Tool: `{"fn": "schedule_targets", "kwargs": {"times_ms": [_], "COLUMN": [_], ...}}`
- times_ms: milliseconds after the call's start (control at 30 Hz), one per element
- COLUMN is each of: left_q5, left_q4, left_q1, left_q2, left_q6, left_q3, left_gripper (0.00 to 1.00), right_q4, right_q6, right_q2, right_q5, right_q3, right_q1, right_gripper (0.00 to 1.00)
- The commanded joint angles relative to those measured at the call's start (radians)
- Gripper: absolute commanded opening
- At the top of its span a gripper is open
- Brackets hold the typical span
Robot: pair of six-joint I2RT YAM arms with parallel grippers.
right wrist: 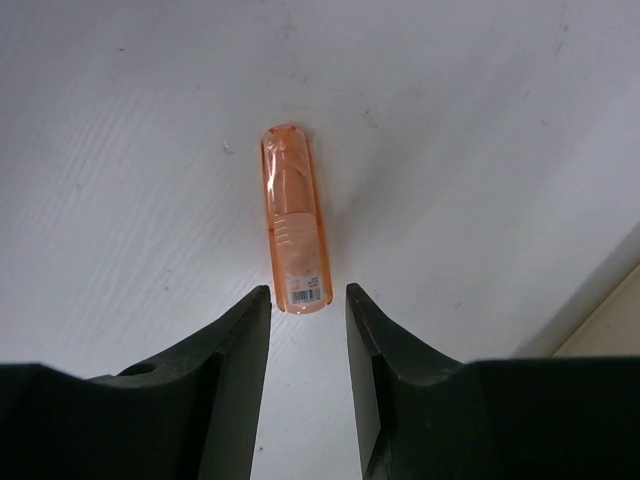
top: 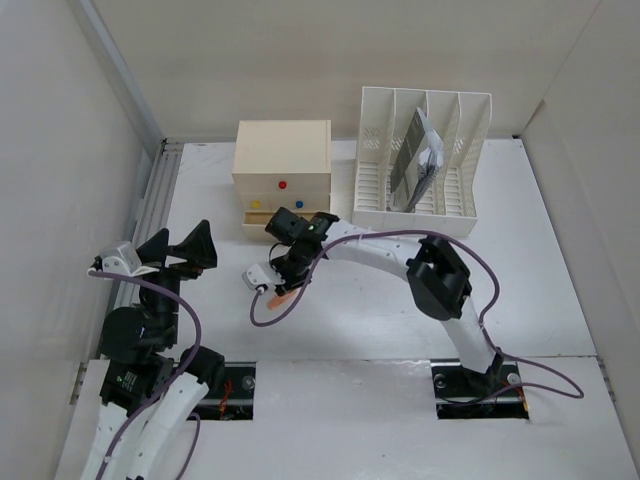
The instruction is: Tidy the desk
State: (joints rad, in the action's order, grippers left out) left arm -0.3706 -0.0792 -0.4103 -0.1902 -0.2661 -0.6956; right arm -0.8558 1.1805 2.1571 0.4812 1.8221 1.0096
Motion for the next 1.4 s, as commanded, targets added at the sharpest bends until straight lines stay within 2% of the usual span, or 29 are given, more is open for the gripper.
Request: {"fn": "schedule_targets", "kwargs": {"times_ms": [0,500,600,633,667,767,1033,1367], "left_q5": [-0.005,0.004,0.004,0.004,0.004,0.004,0.004,0.004], "left_q4": [0.059,0.059,0.059,0.059,0.059,0.059,0.059,0.059], "left_q1": [0.002,0.002,0.002,0.002,0.002,0.002,0.002,0.002], "left_q2": [0.009,0.018,0.018,0.018,0.018,0.018,0.018,0.018], "left_q6": [0.016,0.016,0.016,0.016,0.016,0.016,0.016,0.016], "left_q3": [0.002,0.002,0.002,0.002,0.002,0.002,0.002,0.002], "left_gripper": [1.0,1.0,1.0,1.0,1.0,1.0,1.0,1.0], "right_q4": [0.081,0.103,0.103,0.103,0.103,0.103,0.162,0.31], "right_q6": [-0.08,-0.128,-0.137,-0.137,-0.137,-0.148,-0.208,-0.305], "right_q2": [0.037,0.115,0.125,0.126,0.126,0.11,-0.017,-0.109], "right_q5": [-0.049,-0.108,-0.118,-0.118,-0.118,-0.136,-0.223,-0.469], "right_q3": [0.019,0.046,0.046,0.046,0.046,0.055,0.065,0.056], "right_q1": [0.011,0.021,0.021,0.021,0.021,0.021,0.021,0.012], "right_gripper": [0.42,0.43,0.34,0.25,0.21,0.15,0.13,0.13]}}
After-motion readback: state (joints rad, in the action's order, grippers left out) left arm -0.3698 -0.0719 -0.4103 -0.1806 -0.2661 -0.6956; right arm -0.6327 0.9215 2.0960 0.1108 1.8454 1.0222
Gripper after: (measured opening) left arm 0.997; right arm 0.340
